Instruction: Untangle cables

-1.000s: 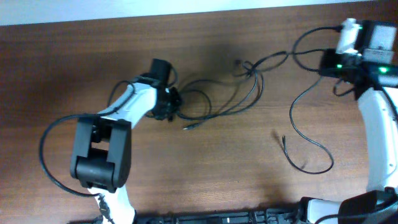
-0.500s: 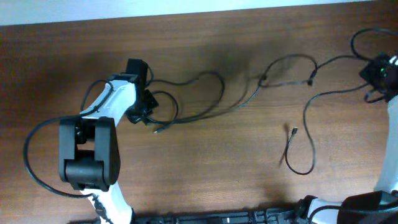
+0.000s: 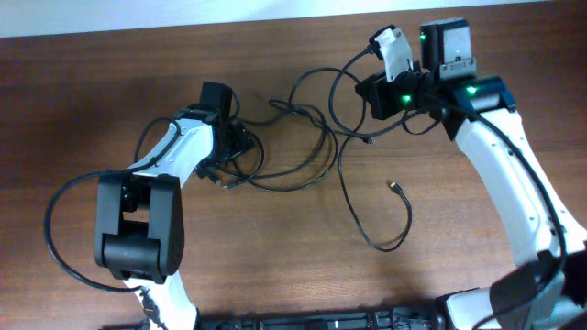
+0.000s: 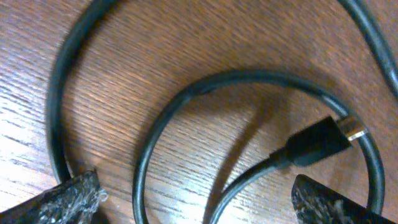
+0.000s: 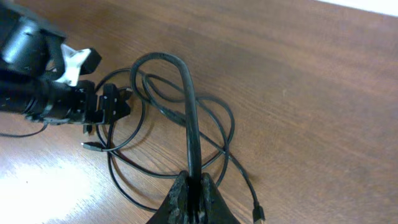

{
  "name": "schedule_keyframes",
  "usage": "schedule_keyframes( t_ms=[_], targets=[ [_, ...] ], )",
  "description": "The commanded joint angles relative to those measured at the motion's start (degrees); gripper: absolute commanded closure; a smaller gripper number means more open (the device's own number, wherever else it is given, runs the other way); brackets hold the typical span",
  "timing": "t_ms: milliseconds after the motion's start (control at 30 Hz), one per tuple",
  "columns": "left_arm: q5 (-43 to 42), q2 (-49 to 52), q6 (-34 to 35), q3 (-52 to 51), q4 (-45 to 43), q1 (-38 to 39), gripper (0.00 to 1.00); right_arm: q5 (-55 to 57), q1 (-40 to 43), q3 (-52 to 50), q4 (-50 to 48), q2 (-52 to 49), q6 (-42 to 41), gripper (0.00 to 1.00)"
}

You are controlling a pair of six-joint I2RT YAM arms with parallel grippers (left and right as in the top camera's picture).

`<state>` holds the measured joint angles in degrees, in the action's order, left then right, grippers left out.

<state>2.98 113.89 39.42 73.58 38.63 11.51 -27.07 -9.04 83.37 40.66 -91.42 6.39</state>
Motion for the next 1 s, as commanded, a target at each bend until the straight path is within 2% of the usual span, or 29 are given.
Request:
schedule_keyframes(
  t_ms=[0, 33, 133, 167, 333, 400, 500, 567, 633, 667, 733, 800, 867, 967],
  targets=[
    [-17.55, 3.50, -10.54, -0.87, -0.42, -0.87, 0.01, -0.85, -0.28, 0.74, 1.05, 0.02, -1.92, 0.96],
    [-20.98, 2.03, -12.66, 1.62, 0.52, -1.62, 0.01, -0.52, -0.28, 0.74, 2.23, 0.02, -0.96, 0.96],
    [-27.39, -3.67, -10.75, 7.23, 2.54, -3.32, 0.01, -0.02, -0.31, 0.74, 5.90, 0.02, 3.26, 0.96],
    [-30.71, -5.73, -6.84, 8.48, 2.36, -3.82, 0.01, 0.83, -0.46, 0.74, 6.56, 0.02, 3.26, 0.96],
    [-34.01, -8.09, 12.79, 8.87, 1.90, -3.89, 0.01, 0.81, -0.44, 0.74, 6.69, 0.02, 3.23, 0.96],
    [-29.11, -8.02, 12.83, 8.85, 0.94, -2.97, 0.01, 0.72, -0.24, 0.79, 5.92, 0.04, 2.64, 0.96],
    [-18.62, -8.00, 12.83, 8.85, 5.51, -0.46, 0.01, 0.35, 2.49, 3.76, 1.73, 0.85, -1.11, 0.96],
    [-8.59, -8.00, 12.83, 8.76, 10.10, 2.14, 0.01, 0.50, 7.74, 10.23, 0.98, 2.16, -1.14, 0.96],
    [-4.98, -8.00, 12.83, 8.20, 10.82, 4.20, 0.01, 3.37, 14.27, 14.67, 2.71, 2.82, -2.69, 0.96],
    [-4.66, -8.00, 12.83, 7.96, 10.82, 5.11, 0.01, 8.90, 17.51, 14.95, 6.88, 2.84, -9.57, 0.96],
    [-4.63, -8.00, 12.83, 7.93, 10.82, 5.84, 0.01, 10.36, 20.39, 13.68, 17.49, 2.19, -18.78, 0.96],
    [-4.63, -8.00, 12.85, 7.93, 10.82, 5.86, 0.01, 10.47, 19.82, 10.45, 22.10, 0.76, -18.91, 0.95],
    [-4.66, -8.00, 12.85, 7.96, 10.82, 5.86, 0.01, 14.34, 18.73, 3.41, 22.14, -0.98, -18.95, 0.96],
    [-4.66, -8.00, 12.83, 7.96, 10.82, 5.86, 0.01, 14.21, 18.14, -1.79, 22.73, -1.60, -18.91, 0.95]
  ],
)
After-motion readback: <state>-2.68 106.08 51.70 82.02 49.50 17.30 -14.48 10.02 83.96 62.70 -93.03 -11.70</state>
